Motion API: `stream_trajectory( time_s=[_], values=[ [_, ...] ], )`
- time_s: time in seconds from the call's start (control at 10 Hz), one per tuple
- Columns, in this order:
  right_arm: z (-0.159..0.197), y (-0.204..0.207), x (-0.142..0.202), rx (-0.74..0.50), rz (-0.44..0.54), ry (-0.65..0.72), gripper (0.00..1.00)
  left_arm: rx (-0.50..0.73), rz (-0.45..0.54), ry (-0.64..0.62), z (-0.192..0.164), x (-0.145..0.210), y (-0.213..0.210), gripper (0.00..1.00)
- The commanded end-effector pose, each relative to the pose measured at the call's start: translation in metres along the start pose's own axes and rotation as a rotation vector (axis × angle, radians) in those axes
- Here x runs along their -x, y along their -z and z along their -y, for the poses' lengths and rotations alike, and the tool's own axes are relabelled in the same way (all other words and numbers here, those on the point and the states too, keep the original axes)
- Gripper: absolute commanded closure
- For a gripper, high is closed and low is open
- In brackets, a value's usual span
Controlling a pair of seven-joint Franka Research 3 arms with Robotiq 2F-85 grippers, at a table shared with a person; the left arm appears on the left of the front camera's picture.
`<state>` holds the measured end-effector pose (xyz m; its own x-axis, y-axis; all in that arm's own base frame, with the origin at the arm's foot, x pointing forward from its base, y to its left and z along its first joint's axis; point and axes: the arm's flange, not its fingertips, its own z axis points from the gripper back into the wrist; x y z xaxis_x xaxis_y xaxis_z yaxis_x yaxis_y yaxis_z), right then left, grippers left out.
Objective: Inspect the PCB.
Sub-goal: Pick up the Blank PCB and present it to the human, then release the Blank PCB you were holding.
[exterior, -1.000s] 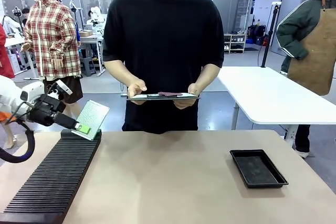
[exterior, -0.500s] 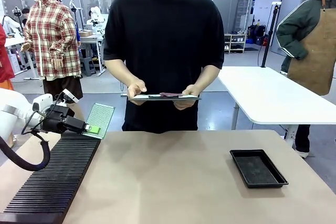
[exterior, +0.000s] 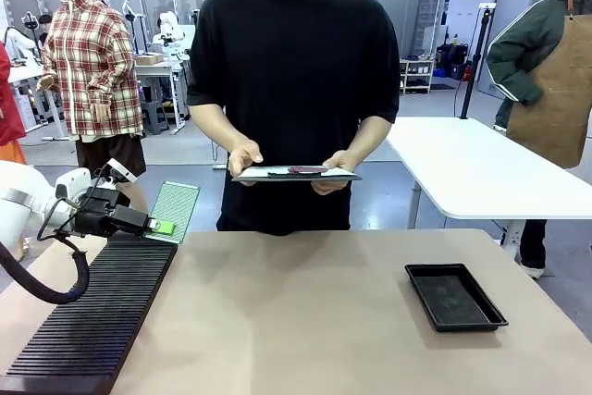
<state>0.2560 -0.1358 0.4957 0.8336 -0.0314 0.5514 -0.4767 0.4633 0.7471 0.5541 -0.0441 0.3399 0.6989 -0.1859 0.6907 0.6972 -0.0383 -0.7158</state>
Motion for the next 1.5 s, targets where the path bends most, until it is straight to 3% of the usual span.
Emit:
stream_trajectory(
  time_s=[0.0, 1.4],
  values=[
    [0.0009, -0.0008, -0.0004, -0.009, 0.008, -0.015, 0.0, -0.006, -0.013, 0.0, 0.0028, -0.0025, 0.0013, 0.97],
    [0.0009, -0.0008, -0.0004, -0.009, 0.008, -0.015, 0.0, -0.006, -0.013, 0.0, 0.0028, -0.0025, 0.0013, 0.97]
  ],
)
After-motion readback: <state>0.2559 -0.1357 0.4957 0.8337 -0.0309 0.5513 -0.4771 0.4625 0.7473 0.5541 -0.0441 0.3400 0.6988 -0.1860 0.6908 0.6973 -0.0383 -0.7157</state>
